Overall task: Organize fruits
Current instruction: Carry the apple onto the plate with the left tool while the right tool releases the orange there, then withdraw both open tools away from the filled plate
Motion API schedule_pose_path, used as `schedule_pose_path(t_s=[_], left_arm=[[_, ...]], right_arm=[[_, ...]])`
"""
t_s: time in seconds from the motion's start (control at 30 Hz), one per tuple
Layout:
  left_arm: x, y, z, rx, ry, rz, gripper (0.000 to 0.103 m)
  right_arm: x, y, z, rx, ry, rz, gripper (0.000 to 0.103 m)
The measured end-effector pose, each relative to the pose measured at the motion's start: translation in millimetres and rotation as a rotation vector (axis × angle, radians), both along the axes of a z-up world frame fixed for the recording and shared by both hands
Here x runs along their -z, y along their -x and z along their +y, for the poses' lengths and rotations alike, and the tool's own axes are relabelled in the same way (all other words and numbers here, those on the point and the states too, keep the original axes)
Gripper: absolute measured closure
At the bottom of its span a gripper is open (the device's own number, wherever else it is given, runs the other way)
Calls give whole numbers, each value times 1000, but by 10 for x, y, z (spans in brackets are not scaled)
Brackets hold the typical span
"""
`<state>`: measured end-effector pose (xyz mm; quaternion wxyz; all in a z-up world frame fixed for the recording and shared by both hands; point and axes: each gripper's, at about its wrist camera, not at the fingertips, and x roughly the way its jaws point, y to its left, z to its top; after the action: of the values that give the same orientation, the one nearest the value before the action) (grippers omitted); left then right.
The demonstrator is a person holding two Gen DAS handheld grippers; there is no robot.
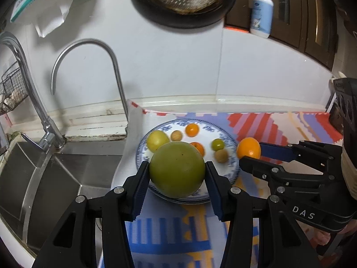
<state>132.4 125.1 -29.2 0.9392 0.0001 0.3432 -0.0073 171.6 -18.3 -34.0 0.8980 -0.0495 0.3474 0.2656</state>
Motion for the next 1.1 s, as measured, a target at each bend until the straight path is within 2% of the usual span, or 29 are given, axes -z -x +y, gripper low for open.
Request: schedule_pose_path(t_s=[0.37,0.53,0.77,0.87,0.93,1.1], left_arm=[[386,-490,275,50,-36,84,54],[531,-688,321,73,-25,109,54],[702,-818,385,82,33,152,54],[704,-837,389,77,45,151,54],[671,-829,380,71,34,134,48],[531,-717,334,54,26,95,45]], right_arm=[[435,-408,362,-9,64,99,66],[571,-565,417,12,77,129,66],[637,-654,454,20,94,141,66],[639,-661,449,33,87,144,66],[620,-649,444,39,90,138,65],[538,-597,377,63,84,119,65]])
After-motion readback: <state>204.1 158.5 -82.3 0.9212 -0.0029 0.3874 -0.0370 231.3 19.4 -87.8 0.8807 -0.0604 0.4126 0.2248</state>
